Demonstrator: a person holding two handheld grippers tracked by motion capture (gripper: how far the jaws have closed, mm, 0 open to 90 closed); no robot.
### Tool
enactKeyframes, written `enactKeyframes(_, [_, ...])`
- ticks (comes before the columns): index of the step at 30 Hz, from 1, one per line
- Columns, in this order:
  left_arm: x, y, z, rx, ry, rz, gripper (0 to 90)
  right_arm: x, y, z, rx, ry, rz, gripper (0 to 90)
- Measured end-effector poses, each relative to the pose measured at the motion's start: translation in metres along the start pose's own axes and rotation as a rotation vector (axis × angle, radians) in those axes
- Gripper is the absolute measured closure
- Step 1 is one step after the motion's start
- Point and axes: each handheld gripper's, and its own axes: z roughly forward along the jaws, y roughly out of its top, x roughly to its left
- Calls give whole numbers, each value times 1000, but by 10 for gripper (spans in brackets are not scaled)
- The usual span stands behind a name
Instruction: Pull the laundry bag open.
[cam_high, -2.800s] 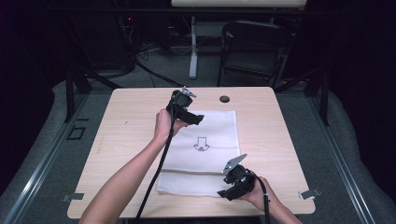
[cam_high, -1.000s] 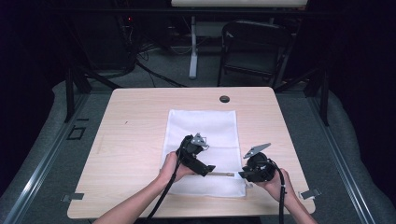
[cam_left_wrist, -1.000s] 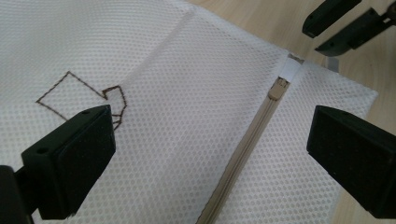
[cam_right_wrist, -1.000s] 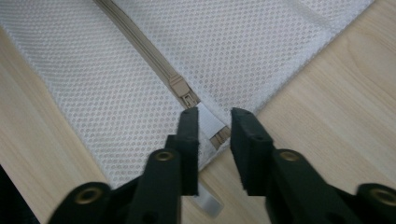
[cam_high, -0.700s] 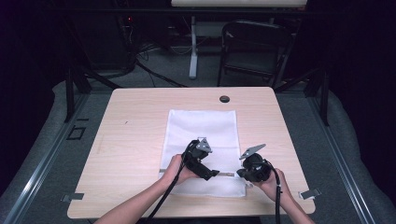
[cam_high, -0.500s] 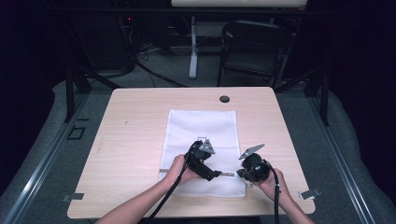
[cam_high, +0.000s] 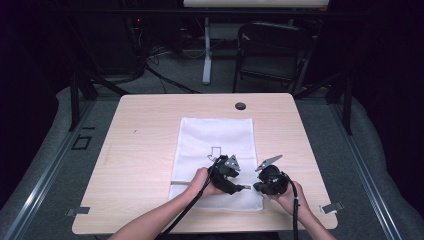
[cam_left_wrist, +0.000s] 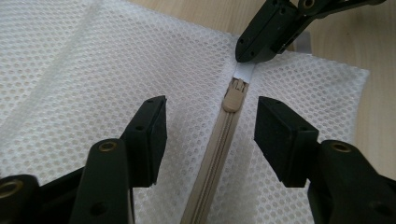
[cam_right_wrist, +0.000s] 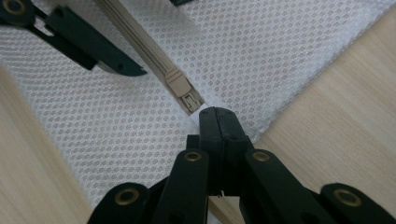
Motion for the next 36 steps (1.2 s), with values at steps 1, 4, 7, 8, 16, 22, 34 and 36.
enactKeyframes(1, [-1,0,3,1,-2,-1,465,0,0,0,-1,1,1,900])
enactKeyframes(4, [-1,2,8,12,-33,12,508,-1,-1,2,-7,9,5,900])
enactKeyframes(7, [-3,7,11,17,-52,40,562,-2,-3,2,-21,19,24,900])
enactKeyframes(8, [-4,8,13,20,-59,43,585,-2,-3,3,-28,25,32,900])
enactKeyframes(16, [-9,15,17,46,-22,49,704,-2,-4,3,-33,22,31,900])
enactKeyframes(22, [-12,16,15,13,-12,69,743,-2,-3,2,-15,11,21,900])
enactKeyframes(34, [-9,13,21,19,-53,55,815,-2,-4,3,-25,8,27,900])
enactKeyframes(36, [-9,13,20,18,-57,52,817,-2,-4,3,-27,10,33,900])
